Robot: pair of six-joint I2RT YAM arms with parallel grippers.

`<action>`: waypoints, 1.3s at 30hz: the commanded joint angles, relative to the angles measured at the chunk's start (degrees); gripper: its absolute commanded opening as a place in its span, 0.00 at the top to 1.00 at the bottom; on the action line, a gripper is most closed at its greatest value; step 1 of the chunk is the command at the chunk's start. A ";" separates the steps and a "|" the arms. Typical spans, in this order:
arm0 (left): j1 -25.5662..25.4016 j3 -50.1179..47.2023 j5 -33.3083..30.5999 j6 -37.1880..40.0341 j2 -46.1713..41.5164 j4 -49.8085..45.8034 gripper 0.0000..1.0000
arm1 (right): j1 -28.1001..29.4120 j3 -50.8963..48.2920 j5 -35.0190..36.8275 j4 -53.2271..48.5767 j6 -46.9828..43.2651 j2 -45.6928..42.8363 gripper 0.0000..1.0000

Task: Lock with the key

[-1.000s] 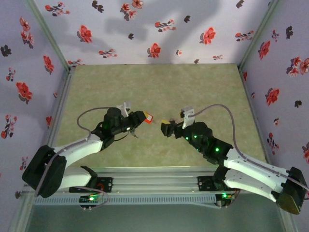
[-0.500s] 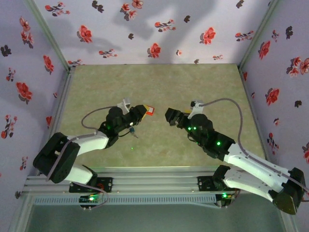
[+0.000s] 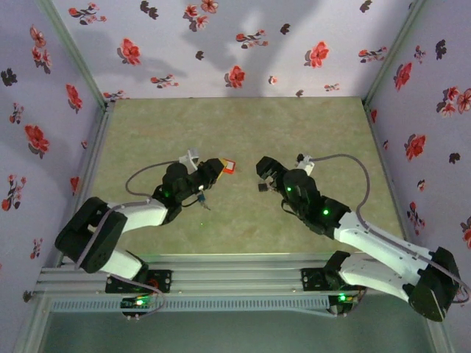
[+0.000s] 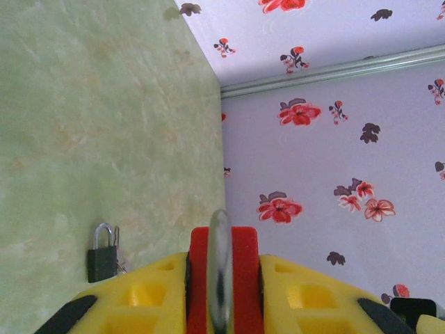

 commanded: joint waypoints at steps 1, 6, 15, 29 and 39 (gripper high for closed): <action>0.90 -0.13 -0.27 -0.24 1.54 6.32 1.00 | -0.44 1.45 2.32 1.49 4.24 0.89 0.01; 2.11 -2.66 0.67 -2.69 5.05 13.34 1.00 | -0.54 0.68 2.53 3.23 6.01 2.22 0.01; 3.05 -4.15 2.02 -2.77 5.99 15.31 1.00 | -0.52 0.31 1.80 7.15 8.39 6.34 0.02; 3.84 -5.30 2.28 -1.90 6.02 15.10 1.00 | -0.48 0.04 -0.57 11.62 12.05 11.49 0.09; 4.11 -5.19 2.92 -2.06 6.89 15.92 1.00 | -0.51 0.01 -3.18 16.35 15.91 17.20 0.14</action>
